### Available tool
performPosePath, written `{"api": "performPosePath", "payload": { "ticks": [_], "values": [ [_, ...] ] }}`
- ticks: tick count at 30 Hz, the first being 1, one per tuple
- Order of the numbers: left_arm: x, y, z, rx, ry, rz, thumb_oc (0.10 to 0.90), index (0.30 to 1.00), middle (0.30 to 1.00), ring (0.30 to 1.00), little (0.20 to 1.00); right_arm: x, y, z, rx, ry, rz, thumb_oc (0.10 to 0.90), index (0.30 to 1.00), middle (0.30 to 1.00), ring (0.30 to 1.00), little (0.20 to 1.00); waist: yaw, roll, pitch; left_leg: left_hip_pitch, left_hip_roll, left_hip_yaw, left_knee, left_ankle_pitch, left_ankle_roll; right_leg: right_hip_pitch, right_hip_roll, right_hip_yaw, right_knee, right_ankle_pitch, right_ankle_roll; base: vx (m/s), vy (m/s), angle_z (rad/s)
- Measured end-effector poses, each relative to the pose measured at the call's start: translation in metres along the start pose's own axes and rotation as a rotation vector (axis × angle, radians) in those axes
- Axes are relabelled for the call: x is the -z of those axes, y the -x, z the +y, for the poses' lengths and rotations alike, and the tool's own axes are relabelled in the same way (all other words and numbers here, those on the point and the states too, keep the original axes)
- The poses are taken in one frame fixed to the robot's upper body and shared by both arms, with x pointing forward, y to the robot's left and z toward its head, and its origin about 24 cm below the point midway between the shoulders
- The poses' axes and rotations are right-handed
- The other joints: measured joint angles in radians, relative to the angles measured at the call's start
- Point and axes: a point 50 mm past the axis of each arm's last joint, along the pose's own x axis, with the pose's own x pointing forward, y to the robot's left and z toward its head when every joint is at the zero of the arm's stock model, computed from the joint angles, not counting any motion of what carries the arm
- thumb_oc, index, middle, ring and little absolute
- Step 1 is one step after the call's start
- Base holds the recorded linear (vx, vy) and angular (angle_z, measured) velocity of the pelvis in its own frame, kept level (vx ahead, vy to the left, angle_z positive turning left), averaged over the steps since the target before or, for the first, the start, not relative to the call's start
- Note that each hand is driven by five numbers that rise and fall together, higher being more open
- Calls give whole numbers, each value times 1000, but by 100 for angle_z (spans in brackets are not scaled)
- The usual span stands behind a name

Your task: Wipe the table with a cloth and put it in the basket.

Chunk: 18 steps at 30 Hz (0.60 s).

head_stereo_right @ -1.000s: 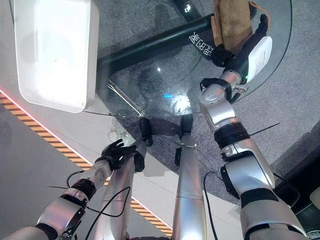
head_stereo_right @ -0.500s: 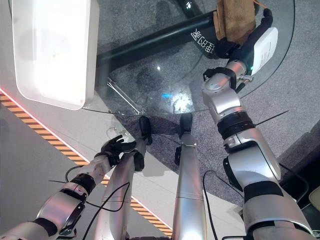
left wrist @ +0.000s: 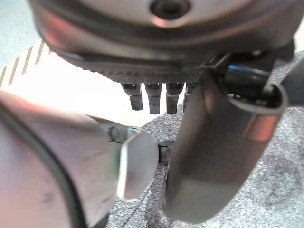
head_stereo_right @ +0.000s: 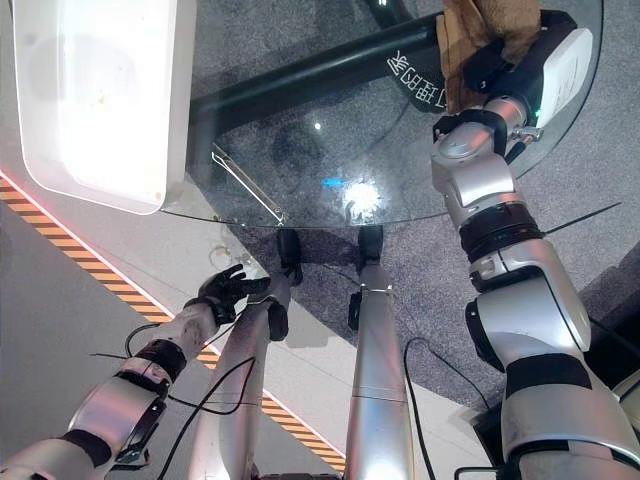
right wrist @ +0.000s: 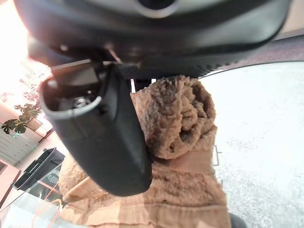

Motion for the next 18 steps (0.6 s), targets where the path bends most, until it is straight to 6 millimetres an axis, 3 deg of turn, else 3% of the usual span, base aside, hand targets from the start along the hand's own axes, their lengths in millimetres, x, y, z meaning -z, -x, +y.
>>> {"api": "performPosePath", "payload": {
  "ticks": [11, 18],
  "values": [
    [-1, 0, -1, 1, 3, 4, 800, 900, 900, 900, 900, -5, 1, 1, -18, -11, -26, 100, 300, 300, 300, 200, -2, 0, 0, 5, 0, -6, -20, 5, -3, 0, 4, 0, -5, 0, 0, 4, 20, 1],
    [-2, 0, 0, -3, 18, 2, 800, 900, 900, 900, 900, -21, 7, 8, -187, 20, -115, 100, 300, 300, 300, 200, -24, 1, 0, 5, -1, -18, -40, 15, -17, -1, 9, -1, -15, 0, 0, 0, 0, 0]
  ]
}}
